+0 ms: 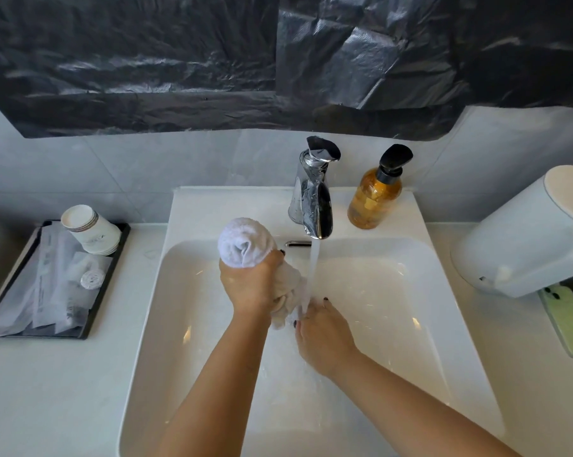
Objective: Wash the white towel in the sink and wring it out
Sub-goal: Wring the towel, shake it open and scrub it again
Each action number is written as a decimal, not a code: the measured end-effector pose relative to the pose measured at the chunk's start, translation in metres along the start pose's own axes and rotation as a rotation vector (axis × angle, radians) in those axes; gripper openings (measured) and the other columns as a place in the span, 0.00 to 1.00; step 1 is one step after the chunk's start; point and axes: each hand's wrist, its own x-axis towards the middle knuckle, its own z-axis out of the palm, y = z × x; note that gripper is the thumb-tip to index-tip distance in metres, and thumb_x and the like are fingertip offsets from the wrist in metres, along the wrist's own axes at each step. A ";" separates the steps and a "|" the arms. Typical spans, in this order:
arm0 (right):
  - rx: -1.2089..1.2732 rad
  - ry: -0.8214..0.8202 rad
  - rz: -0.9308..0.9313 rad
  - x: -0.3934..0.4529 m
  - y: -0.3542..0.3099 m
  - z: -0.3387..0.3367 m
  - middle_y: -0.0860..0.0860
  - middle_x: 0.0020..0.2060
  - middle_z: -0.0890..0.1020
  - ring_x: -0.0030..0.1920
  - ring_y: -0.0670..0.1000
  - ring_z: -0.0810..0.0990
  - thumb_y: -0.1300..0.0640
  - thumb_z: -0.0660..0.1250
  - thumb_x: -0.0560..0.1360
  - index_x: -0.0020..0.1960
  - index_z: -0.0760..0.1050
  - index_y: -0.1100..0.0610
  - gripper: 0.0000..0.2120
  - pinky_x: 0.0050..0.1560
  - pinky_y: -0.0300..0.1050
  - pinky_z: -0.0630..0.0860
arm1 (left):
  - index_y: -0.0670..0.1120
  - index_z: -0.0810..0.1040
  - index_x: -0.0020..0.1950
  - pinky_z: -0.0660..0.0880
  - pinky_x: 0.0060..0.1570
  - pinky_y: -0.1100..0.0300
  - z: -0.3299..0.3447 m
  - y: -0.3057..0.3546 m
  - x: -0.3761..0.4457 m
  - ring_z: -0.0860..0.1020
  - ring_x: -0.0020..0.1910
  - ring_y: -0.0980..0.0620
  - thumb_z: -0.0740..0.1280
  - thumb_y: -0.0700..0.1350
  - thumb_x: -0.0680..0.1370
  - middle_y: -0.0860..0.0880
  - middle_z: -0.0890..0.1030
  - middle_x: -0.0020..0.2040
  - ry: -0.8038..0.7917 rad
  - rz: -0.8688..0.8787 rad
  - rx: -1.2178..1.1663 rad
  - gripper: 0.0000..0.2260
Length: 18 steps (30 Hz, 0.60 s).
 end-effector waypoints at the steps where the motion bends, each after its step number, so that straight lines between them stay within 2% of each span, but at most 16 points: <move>1: -0.019 -0.019 -0.029 0.001 0.001 -0.002 0.51 0.34 0.85 0.39 0.52 0.84 0.52 0.80 0.57 0.37 0.86 0.56 0.12 0.49 0.46 0.82 | 0.50 0.74 0.41 0.77 0.43 0.53 0.000 -0.001 0.000 0.77 0.36 0.51 0.79 0.42 0.65 0.50 0.78 0.38 0.000 -0.005 0.003 0.15; 3: -0.066 -0.069 -0.069 0.002 -0.004 -0.009 0.52 0.27 0.81 0.33 0.53 0.82 0.54 0.80 0.55 0.29 0.82 0.55 0.08 0.45 0.46 0.82 | 0.51 0.73 0.41 0.78 0.45 0.53 0.000 -0.002 0.001 0.78 0.37 0.52 0.79 0.41 0.65 0.51 0.78 0.39 0.006 -0.012 -0.011 0.16; 4: -0.097 -0.113 -0.085 0.003 -0.007 -0.015 0.51 0.27 0.81 0.34 0.53 0.81 0.54 0.77 0.61 0.30 0.81 0.54 0.06 0.46 0.44 0.80 | 0.51 0.73 0.41 0.78 0.46 0.52 -0.002 -0.002 0.002 0.78 0.37 0.52 0.79 0.42 0.65 0.51 0.78 0.39 0.013 -0.016 -0.020 0.16; 5: -0.086 -0.157 -0.072 0.005 -0.010 -0.024 0.51 0.32 0.82 0.37 0.53 0.81 0.54 0.71 0.69 0.35 0.82 0.54 0.06 0.48 0.42 0.78 | 0.51 0.74 0.41 0.78 0.46 0.51 -0.003 -0.001 0.003 0.78 0.37 0.51 0.79 0.42 0.65 0.50 0.78 0.39 0.018 -0.025 -0.015 0.16; 6: -0.018 -0.170 0.025 0.008 -0.008 -0.030 0.51 0.38 0.83 0.42 0.54 0.81 0.54 0.65 0.76 0.42 0.83 0.56 0.10 0.48 0.41 0.75 | 0.50 0.74 0.42 0.79 0.47 0.50 -0.006 -0.001 0.005 0.78 0.37 0.50 0.79 0.42 0.65 0.50 0.78 0.39 0.024 -0.034 -0.010 0.15; 7: 0.155 -0.180 0.176 0.014 -0.003 -0.039 0.53 0.42 0.84 0.46 0.56 0.81 0.54 0.60 0.79 0.45 0.83 0.58 0.14 0.46 0.41 0.72 | 0.50 0.74 0.42 0.79 0.48 0.50 -0.008 -0.001 0.007 0.78 0.37 0.49 0.79 0.42 0.65 0.49 0.78 0.39 0.030 -0.040 -0.008 0.15; 9: 0.749 -0.201 0.574 0.025 0.008 -0.057 0.58 0.42 0.84 0.47 0.61 0.82 0.54 0.61 0.78 0.42 0.82 0.62 0.16 0.46 0.48 0.76 | 0.50 0.74 0.43 0.78 0.48 0.51 -0.015 -0.001 0.010 0.79 0.38 0.49 0.78 0.43 0.66 0.49 0.79 0.41 0.041 -0.044 -0.013 0.14; 11: 1.391 -0.067 0.902 0.033 0.017 -0.071 0.60 0.43 0.85 0.46 0.62 0.83 0.57 0.63 0.76 0.43 0.82 0.64 0.13 0.51 0.53 0.79 | 0.52 0.73 0.42 0.77 0.46 0.54 -0.020 -0.003 0.012 0.78 0.38 0.52 0.78 0.44 0.67 0.50 0.79 0.41 0.051 -0.036 -0.012 0.14; 12: 1.687 -0.015 0.979 0.036 0.018 -0.079 0.61 0.45 0.85 0.45 0.60 0.84 0.59 0.63 0.77 0.46 0.81 0.65 0.11 0.52 0.53 0.80 | 0.53 0.73 0.42 0.76 0.45 0.56 -0.022 -0.002 0.011 0.78 0.38 0.53 0.78 0.44 0.67 0.50 0.79 0.41 0.057 -0.041 -0.013 0.15; 14: 2.107 0.022 0.988 0.039 0.017 -0.100 0.63 0.48 0.83 0.46 0.58 0.84 0.64 0.62 0.79 0.53 0.77 0.70 0.09 0.49 0.50 0.83 | 0.51 0.74 0.46 0.77 0.48 0.55 -0.023 -0.002 0.010 0.79 0.41 0.51 0.79 0.45 0.66 0.49 0.80 0.44 0.075 -0.074 -0.030 0.16; 15: 2.195 0.019 0.963 0.039 0.015 -0.113 0.64 0.47 0.83 0.46 0.58 0.84 0.67 0.62 0.79 0.54 0.76 0.71 0.08 0.46 0.48 0.84 | 0.49 0.75 0.50 0.78 0.49 0.54 -0.022 -0.002 0.010 0.79 0.43 0.50 0.79 0.45 0.65 0.49 0.80 0.46 0.082 -0.098 -0.047 0.18; 16: 2.213 0.014 0.925 0.039 0.014 -0.127 0.64 0.45 0.83 0.45 0.57 0.85 0.69 0.63 0.78 0.53 0.76 0.72 0.07 0.44 0.47 0.84 | 0.48 0.75 0.53 0.79 0.47 0.55 -0.020 -0.002 0.008 0.79 0.43 0.49 0.80 0.45 0.65 0.48 0.80 0.46 0.074 -0.121 -0.056 0.21; 18: 2.115 0.000 0.831 0.041 0.012 -0.148 0.62 0.41 0.84 0.43 0.55 0.85 0.70 0.63 0.77 0.50 0.77 0.72 0.06 0.45 0.46 0.83 | 0.45 0.76 0.53 0.75 0.36 0.60 -0.016 -0.001 0.003 0.78 0.38 0.51 0.79 0.44 0.66 0.48 0.79 0.44 0.021 -0.125 -0.034 0.20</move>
